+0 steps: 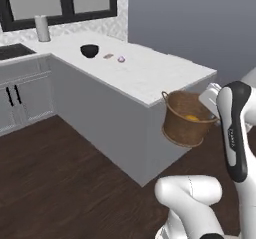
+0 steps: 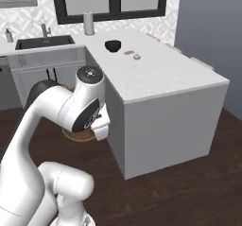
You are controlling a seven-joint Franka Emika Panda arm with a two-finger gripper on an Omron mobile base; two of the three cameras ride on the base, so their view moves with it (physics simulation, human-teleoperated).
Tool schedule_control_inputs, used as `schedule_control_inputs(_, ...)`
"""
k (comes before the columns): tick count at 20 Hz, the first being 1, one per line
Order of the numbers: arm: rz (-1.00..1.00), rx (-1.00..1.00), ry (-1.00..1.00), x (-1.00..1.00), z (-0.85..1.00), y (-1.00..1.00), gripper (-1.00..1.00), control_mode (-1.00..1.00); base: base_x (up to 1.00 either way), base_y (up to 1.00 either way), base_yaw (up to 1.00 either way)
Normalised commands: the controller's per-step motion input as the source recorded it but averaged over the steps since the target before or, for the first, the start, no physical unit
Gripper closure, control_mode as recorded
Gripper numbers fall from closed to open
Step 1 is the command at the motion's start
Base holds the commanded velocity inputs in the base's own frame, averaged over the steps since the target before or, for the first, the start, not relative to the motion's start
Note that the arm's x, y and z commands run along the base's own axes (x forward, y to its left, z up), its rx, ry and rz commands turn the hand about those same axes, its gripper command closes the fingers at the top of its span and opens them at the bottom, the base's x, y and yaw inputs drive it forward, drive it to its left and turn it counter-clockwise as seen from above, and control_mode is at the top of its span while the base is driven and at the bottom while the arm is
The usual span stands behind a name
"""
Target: Open the cabinet, pick up the bread from the cabinet and place it in the basket. Then move the basket to the dining counter.
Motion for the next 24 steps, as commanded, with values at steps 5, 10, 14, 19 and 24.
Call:
schedule_control_inputs(5,0.00,0.00,0.00,0.00,0.00,0.00,1.00,1.00,-0.01,0.33,-0.62)
schedule_control_inputs(10,0.00,0.00,0.00,0.00,0.00,0.00,1.00,1.00,0.00,0.99,-0.33)
schedule_control_inputs(14,0.00,0.00,0.00,0.00,0.00,0.00,1.00,1.00,0.00,1.00,-0.31)
schedule_control_inputs(19,0.00,0.00,0.00,0.00,0.00,0.00,1.00,1.00,0.37,0.95,-0.46)
schedule_control_inputs(24,0.00,0.00,0.00,0.00,0.00,0.00,1.00,1.00,0.47,0.73,-0.68)
